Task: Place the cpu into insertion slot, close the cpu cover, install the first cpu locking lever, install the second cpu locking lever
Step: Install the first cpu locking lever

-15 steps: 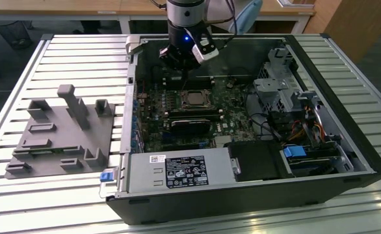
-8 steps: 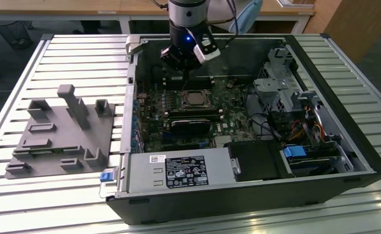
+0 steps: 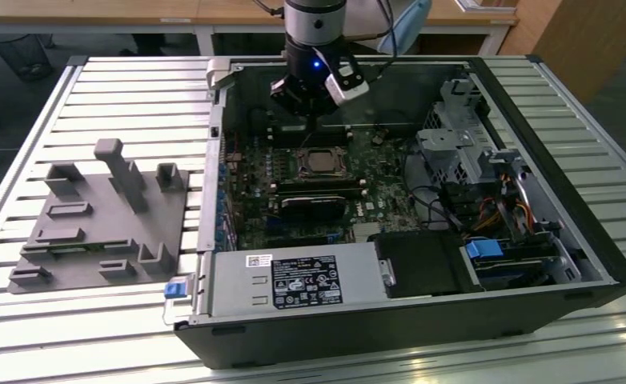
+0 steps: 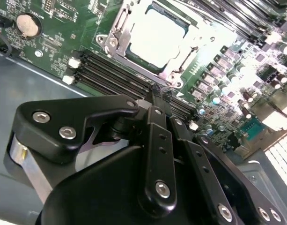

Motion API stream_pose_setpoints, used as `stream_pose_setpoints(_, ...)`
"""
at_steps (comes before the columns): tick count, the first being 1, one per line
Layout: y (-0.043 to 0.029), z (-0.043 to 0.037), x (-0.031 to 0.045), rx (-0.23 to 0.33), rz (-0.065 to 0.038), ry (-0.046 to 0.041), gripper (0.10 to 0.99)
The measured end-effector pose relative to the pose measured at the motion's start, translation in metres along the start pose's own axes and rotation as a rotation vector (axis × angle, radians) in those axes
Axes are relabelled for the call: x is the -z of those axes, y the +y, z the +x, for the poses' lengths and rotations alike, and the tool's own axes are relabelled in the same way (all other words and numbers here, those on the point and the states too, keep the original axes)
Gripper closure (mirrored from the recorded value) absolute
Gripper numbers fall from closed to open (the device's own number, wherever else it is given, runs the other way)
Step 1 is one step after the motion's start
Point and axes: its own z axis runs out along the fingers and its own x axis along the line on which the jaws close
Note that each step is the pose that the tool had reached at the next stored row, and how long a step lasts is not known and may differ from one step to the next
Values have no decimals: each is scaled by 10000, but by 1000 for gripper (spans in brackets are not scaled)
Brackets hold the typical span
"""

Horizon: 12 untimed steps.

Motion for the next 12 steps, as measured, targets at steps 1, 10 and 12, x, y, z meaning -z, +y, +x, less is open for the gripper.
stream_pose_setpoints(1, 0, -3, -5, 1, -1, 0, 980)
stream_pose_setpoints(10, 1, -10, -68, 92, -87, -25, 980)
stream_pose_setpoints(12, 2, -9, -76, 139, -179, -42, 980)
